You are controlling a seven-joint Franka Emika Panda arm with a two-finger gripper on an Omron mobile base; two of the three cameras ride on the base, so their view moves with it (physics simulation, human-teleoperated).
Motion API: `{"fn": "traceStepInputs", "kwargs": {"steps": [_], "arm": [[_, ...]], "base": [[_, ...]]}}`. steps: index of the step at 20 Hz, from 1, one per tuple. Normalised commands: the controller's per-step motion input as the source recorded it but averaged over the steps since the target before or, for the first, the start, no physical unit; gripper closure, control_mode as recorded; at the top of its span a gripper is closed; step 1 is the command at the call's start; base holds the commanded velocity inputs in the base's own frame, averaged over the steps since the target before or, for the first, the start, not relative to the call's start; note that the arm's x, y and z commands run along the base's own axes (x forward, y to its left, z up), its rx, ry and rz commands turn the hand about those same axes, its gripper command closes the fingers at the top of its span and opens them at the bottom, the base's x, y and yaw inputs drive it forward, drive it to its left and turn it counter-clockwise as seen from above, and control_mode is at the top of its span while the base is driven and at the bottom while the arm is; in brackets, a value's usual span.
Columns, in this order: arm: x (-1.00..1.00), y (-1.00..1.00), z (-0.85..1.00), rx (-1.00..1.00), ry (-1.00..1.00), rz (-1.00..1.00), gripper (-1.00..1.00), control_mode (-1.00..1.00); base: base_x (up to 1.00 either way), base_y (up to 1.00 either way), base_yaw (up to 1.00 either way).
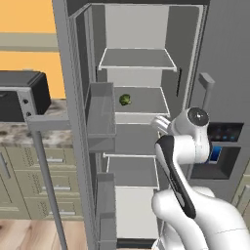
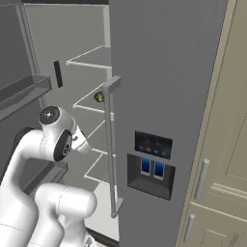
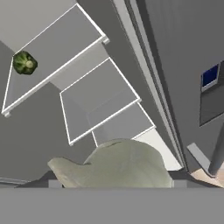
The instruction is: Retrieve the bottle and the shaker from the cabinet and place them next to the mixing bowl on the counter. Then add garlic from the fridge to the mixing bowl.
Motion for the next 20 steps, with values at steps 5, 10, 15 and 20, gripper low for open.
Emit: {"fn": "traceStepInputs", "kwargs": {"steps": [5, 10, 15, 20], "arm": [[0.00, 0.00, 0.00, 0.00, 0.00, 0.00, 1.00, 1.00], [0.00, 0.00, 0.00, 0.00, 0.00, 0.00, 1.00, 1.00], [0.00, 0.00, 0.00, 0.00, 0.00, 0.00, 1.00, 1.00], [0.00, 0.00, 0.00, 0.00, 0.00, 0.00, 1.00, 1.00]], "base": [[-0.54, -0.32, 0.02], [-0.54, -0.14, 0.19], [-0.52, -0.06, 0.23], [-0.60, -0.13, 0.24]]}}
